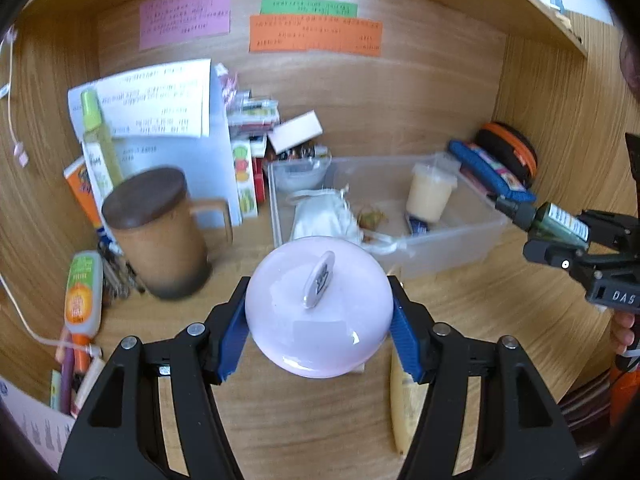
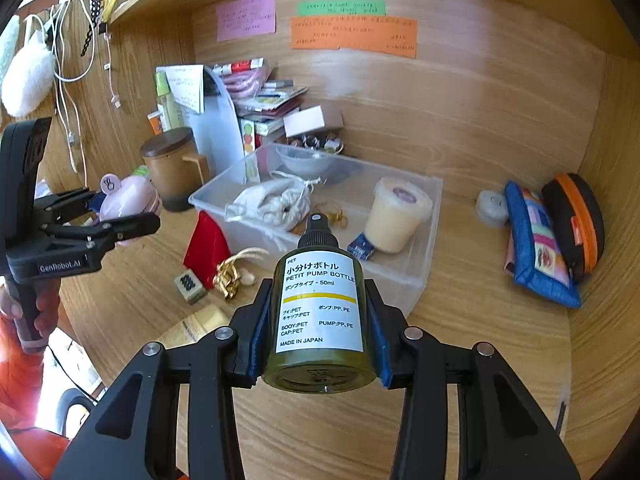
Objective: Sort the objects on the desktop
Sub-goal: 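Carry the pink container and green bottle into the clear box and release them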
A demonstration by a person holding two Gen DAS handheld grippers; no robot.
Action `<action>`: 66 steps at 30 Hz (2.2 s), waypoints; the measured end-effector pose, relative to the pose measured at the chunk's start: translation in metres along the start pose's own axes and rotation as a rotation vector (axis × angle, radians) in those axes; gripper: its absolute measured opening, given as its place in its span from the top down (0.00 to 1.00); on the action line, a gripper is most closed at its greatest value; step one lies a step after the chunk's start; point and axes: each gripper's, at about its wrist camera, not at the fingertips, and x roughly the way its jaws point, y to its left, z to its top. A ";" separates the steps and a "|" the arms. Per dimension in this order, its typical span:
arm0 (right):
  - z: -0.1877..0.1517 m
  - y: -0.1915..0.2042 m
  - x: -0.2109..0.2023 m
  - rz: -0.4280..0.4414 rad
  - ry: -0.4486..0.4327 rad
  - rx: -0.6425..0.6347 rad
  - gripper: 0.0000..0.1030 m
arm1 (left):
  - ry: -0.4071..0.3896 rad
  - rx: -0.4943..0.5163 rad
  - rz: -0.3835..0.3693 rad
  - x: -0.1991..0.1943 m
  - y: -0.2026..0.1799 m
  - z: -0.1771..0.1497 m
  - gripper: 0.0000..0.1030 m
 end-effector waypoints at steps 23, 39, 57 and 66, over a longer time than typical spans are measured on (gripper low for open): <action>0.063 -0.009 0.067 0.032 0.029 -0.056 0.63 | 0.051 0.030 -0.086 0.072 0.002 0.067 0.39; 0.072 -0.012 0.141 0.054 0.163 -0.075 0.63 | 0.177 0.022 -0.157 0.132 0.008 0.065 0.39; 0.074 -0.010 0.158 0.045 0.205 -0.080 0.63 | 0.202 0.059 -0.186 0.142 0.001 0.062 0.39; 0.072 -0.008 0.152 -0.002 0.212 -0.105 0.54 | 0.217 0.048 -0.206 0.142 0.001 0.063 0.38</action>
